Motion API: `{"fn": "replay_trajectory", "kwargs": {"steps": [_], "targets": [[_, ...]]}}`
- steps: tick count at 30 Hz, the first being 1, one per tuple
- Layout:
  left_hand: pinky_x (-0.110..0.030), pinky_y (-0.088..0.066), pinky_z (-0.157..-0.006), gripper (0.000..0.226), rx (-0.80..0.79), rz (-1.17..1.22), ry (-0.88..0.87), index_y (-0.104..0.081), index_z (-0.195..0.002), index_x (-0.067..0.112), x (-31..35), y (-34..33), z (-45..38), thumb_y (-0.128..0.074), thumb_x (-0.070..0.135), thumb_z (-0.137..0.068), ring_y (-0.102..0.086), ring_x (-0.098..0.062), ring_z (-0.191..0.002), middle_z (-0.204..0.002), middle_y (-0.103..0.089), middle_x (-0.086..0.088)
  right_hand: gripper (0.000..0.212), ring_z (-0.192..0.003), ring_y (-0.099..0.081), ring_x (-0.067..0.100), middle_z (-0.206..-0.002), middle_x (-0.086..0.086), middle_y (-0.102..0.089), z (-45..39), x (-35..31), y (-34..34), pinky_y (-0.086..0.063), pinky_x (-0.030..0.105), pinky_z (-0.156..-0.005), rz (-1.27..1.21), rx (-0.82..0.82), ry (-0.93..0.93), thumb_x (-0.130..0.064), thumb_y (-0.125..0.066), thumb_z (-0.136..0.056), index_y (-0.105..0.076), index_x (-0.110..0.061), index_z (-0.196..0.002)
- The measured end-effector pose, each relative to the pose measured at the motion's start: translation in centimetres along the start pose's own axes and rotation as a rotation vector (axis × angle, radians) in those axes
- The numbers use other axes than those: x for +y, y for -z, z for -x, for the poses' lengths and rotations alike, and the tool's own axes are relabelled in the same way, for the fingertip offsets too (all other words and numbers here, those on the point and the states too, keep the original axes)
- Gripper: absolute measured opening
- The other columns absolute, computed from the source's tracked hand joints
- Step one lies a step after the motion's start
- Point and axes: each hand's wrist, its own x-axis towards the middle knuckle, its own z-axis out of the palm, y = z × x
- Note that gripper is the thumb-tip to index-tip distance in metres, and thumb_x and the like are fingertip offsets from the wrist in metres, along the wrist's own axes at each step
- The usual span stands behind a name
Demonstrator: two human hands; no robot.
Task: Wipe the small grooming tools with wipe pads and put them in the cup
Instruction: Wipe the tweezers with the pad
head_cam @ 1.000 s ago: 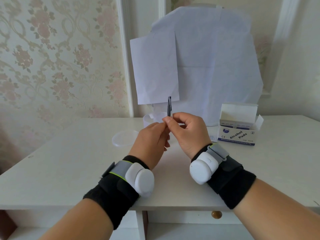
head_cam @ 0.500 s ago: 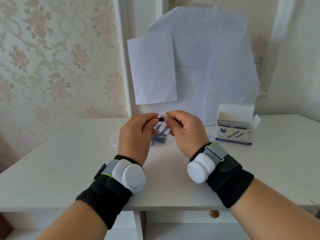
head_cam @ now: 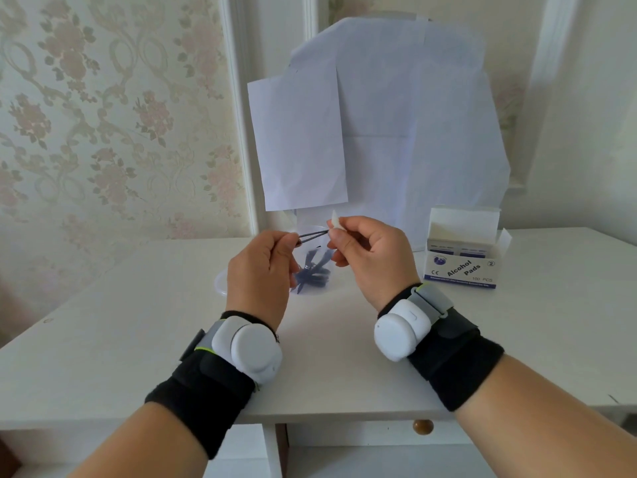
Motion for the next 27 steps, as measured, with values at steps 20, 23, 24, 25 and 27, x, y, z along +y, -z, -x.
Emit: {"fn": "replay_trajectory", "kwargs": {"steps": [20,23,24,25,27], "targets": [[-0.028,-0.044,-0.054,0.045,-0.053,-0.115,-0.011,-0.055,-0.065,0.006,-0.1,0.0,0.3,-0.048,0.038,-0.097,-0.045,-0.01,-0.042,-0.043,-0.051,0.004,0.033,-0.054,-0.04,0.025,-0.051,0.006,-0.044,-2.2,4.1,1.6,-0.028,0.029,-0.049,0.558,0.178,-0.274,-0.022,-0.055,-0.086,-0.054,-0.006,-0.057],[-0.027,-0.04,-0.053,0.051,-0.064,-0.064,0.022,-0.051,-0.06,0.009,0.0,-0.3,0.3,-0.04,0.038,-0.101,-0.042,-0.01,-0.041,-0.041,-0.046,0.006,0.044,-0.049,-0.036,0.025,-0.047,0.003,-0.037,-2.2,4.1,1.3,-0.024,0.027,-0.045,0.673,0.101,-0.328,-0.024,-0.054,-0.088,-0.044,-0.01,-0.048],[-0.028,-0.04,-0.054,0.05,-0.062,-0.037,0.036,-0.05,-0.062,0.01,-0.1,-0.3,0.3,-0.038,0.037,-0.102,-0.042,-0.011,-0.041,-0.044,-0.046,0.006,0.046,-0.048,-0.037,0.024,-0.047,0.002,-0.038,-2.2,4.2,1.3,-0.023,0.026,-0.045,0.694,0.083,-0.345,-0.025,-0.054,-0.089,-0.041,-0.011,-0.047],[-0.028,-0.04,-0.054,0.047,-0.059,-0.008,0.048,-0.05,-0.064,0.011,-0.3,-0.4,0.2,-0.036,0.035,-0.102,-0.042,-0.012,-0.041,-0.047,-0.047,0.004,0.047,-0.048,-0.039,0.024,-0.048,0.002,-0.04,-2.2,4.4,1.3,-0.023,0.025,-0.045,0.7,0.063,-0.361,-0.025,-0.055,-0.089,-0.041,-0.011,-0.046],[-0.03,-0.039,-0.054,0.042,-0.051,0.036,0.069,-0.051,-0.068,0.013,-0.5,-0.6,0.1,-0.035,0.031,-0.103,-0.042,-0.012,-0.04,-0.051,-0.048,0.002,0.047,-0.053,-0.048,0.028,-0.053,0.004,-0.048,-2.3,4.7,1.3,-0.027,0.024,-0.047,0.701,0.026,-0.379,-0.028,-0.054,-0.09,-0.047,-0.011,-0.047]]}}
